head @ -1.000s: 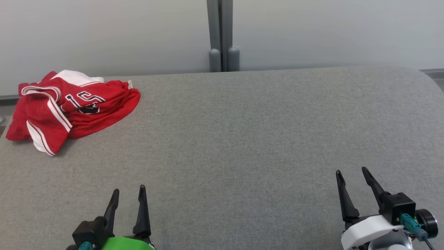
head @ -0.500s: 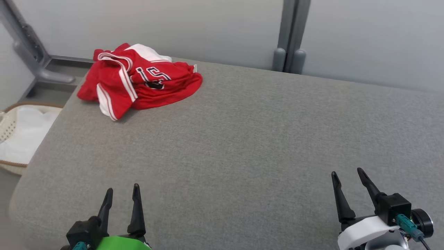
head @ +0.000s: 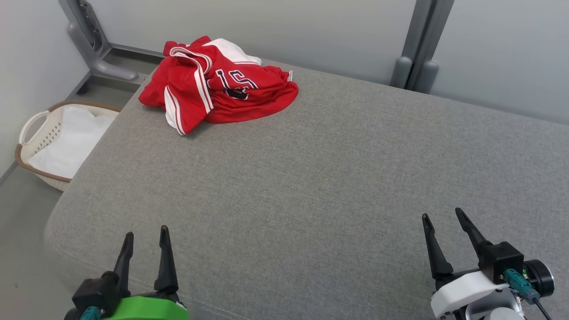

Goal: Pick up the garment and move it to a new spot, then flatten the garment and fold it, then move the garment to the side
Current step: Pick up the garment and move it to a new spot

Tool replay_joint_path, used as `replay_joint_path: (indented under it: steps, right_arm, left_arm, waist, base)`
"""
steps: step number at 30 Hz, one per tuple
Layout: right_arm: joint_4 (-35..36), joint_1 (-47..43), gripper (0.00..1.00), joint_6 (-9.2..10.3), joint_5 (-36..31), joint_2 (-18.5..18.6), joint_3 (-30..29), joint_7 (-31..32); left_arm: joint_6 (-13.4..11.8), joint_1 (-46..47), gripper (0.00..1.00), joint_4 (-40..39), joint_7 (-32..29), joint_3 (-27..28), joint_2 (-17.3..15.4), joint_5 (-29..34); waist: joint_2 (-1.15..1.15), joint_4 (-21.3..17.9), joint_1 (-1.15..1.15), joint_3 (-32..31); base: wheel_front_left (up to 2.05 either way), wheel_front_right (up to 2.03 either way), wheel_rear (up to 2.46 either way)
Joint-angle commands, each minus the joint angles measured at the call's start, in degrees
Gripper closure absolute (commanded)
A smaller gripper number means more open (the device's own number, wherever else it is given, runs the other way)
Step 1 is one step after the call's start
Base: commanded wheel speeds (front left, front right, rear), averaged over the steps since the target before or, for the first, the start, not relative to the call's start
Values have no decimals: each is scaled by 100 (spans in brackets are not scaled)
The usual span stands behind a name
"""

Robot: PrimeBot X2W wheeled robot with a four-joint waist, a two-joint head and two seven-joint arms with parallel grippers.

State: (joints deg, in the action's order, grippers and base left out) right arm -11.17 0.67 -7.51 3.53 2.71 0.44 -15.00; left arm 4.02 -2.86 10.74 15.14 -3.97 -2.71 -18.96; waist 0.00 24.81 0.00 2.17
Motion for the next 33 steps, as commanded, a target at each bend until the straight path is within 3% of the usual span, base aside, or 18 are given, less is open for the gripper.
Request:
replay_joint_path:
  steps: [1,8,14,21,33]
  right_arm:
    - [37,62,0,5,-78,33,-33,-28]
    - [136,296,0,5,-355,33,-89,-28]
    - [240,609,0,5,-615,32,-55,-28]
    - [411,893,0,5,-1031,32,16,-28]
    - [845,1204,0,5,-1441,30,-136,-28]
  left_arm:
    - [-38,141,0,-103,3,58,-30,8]
    - [77,991,0,-675,2,844,-130,476]
    - [258,2339,0,-598,0,1287,-773,634]
    - [314,3927,0,551,-43,1173,-1328,513]
    - [350,5500,0,3020,-424,592,-1787,390]
  waist:
    - [0,-81,0,123]
    - [0,-304,0,569]
    - [0,-604,0,1070]
    - [0,-1020,0,1758]
    - [0,-1497,0,2897]
  base:
    - [0,0,0]
    - [0,0,0]
    - [0,0,0]
    - [0,0,0]
    - [0,0,0]
